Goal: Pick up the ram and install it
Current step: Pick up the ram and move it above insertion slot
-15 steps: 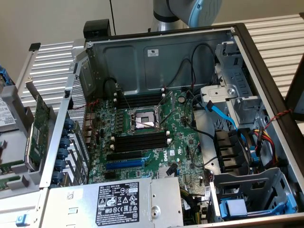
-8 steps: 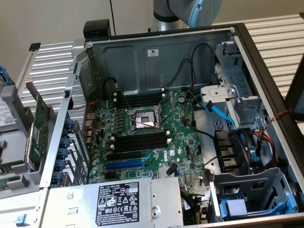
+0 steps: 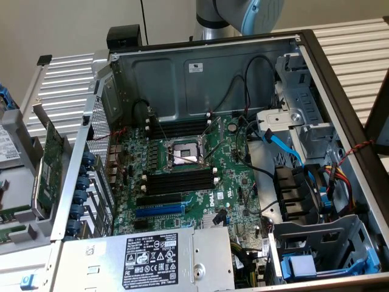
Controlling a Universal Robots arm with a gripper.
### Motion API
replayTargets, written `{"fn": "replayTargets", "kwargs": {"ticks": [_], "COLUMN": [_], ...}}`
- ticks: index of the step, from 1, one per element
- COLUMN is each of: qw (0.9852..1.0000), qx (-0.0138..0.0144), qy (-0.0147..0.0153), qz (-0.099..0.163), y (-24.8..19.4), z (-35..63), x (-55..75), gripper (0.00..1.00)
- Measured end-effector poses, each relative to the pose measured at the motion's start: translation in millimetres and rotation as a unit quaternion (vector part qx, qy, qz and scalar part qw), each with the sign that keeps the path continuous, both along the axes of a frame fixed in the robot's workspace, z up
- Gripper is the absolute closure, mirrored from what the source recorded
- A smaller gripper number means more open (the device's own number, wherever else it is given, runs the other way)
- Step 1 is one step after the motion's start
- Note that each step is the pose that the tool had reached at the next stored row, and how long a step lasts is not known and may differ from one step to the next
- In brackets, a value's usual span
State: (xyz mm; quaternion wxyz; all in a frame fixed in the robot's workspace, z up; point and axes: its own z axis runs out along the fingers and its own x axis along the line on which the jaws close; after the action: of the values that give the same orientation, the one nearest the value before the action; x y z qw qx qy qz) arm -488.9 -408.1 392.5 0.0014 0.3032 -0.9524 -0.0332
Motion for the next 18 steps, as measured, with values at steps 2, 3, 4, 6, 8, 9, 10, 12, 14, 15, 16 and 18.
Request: {"fn": "replayTargets", "kwargs": {"ticks": [2, 3, 4, 6, 8, 9, 10, 12, 14, 15, 16, 18], "qw": [0.9998, 0.9996, 0.9993, 0.9985, 0.9974, 0.9966, 0.9959, 0.994, 0.9919, 0.9907, 0.9895, 0.9867], "qx": [0.0, -0.0001, -0.0001, -0.0001, -0.0002, -0.0002, -0.0002, -0.0005, -0.0007, -0.0007, -0.0008, -0.0008], "qy": [0.0, 0.0, 0.0, 0.0, 0.0, 0.0001, 0.0, 0.0, 0.0001, 0.0001, 0.0001, 0.0], "qz": [0.018, 0.027, 0.037, 0.054, 0.072, 0.082, 0.091, 0.109, 0.127, 0.136, 0.145, 0.162], "y": [0.0, 0.0, 0.0, 0.0, 0.0, 0.0, 0.0, 0.0, -0.1, -0.1, 0.0, 0.0], "z": [0.0, 0.0, 0.0, 0.0, 0.0, 0.0, 0.0, 0.0, 0.0, 0.0, 0.0, 0.0], "x": [0.0, 0.0, 0.0, 0.0, 0.0, 0.0, 0.0, 0.1, 0.1, 0.1, 0.0, 0.0], "gripper": [0.89, 0.89, 0.89, 0.89, 0.89, 0.89, 0.89, 0.89, 0.89, 0.89, 0.89, 0.89]}}
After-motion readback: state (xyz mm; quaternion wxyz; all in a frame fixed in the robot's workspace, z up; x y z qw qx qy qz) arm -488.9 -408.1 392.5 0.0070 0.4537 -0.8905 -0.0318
